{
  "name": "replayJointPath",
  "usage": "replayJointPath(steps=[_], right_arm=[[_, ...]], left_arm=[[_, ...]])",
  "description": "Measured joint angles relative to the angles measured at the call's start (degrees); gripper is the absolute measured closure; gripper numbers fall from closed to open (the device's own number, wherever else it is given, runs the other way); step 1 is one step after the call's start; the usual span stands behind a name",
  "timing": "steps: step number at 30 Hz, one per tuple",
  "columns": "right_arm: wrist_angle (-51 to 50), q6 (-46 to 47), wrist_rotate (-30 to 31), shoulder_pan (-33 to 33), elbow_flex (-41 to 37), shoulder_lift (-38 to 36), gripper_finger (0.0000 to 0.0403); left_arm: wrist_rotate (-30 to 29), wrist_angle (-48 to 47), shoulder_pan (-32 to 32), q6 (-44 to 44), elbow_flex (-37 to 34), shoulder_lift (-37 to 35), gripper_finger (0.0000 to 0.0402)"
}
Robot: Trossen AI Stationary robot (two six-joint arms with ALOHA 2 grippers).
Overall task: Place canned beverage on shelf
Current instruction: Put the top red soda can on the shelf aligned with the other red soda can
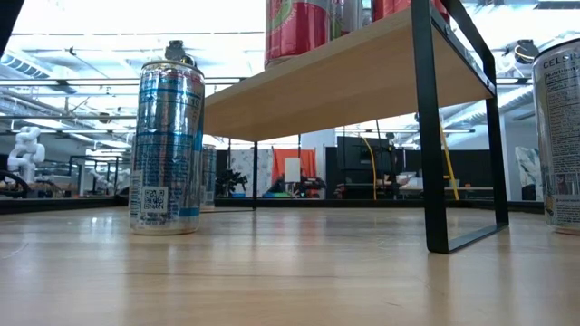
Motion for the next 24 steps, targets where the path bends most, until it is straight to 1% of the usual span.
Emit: replayJointPath(steps=[4,6,10,12,18,21,24], right_arm=[[-1.4,-0.1,-0.1,0.0,-0.1,-0.5,0.0129],[-2.1,-0.6,-0.6,0.0,-0.1,-1.3,0.0128],[-4.3,-2.9,-1.9,0.0,-0.1,-3.6,0.0127],[-6.5,-4.3,-2.0,0.0,-0.1,-5.1,0.0127],[-17.8,-9.1,-1.6,0.4,-0.1,-10.6,0.0127],[-23.3,-11.3,-1.3,1.8,-0.1,-12.3,0.0127],[-26.5,-12.4,-1.2,3.9,-0.1,-13.6,0.0127]], left_arm=[[0.2,-0.9,-0.5,-1.5,0.0,-0.2,0.0024],[0.1,-0.8,-1.0,-2.1,0.0,-0.5,0.0009],[0.0,-1.2,-2.8,-3.0,0.1,-1.9,0.0013],[-2.0,-2.6,-4.0,-3.0,0.1,-3.2,0.0013],[-10.5,-12.2,-7.1,-3.3,0.1,-7.1,0.0013],[-13.0,-18.1,-8.0,-7.1,0.1,-9.2,0.0013],[-14.1,-23.5,-8.5,-11.7,0.1,-10.5,0.0012]])
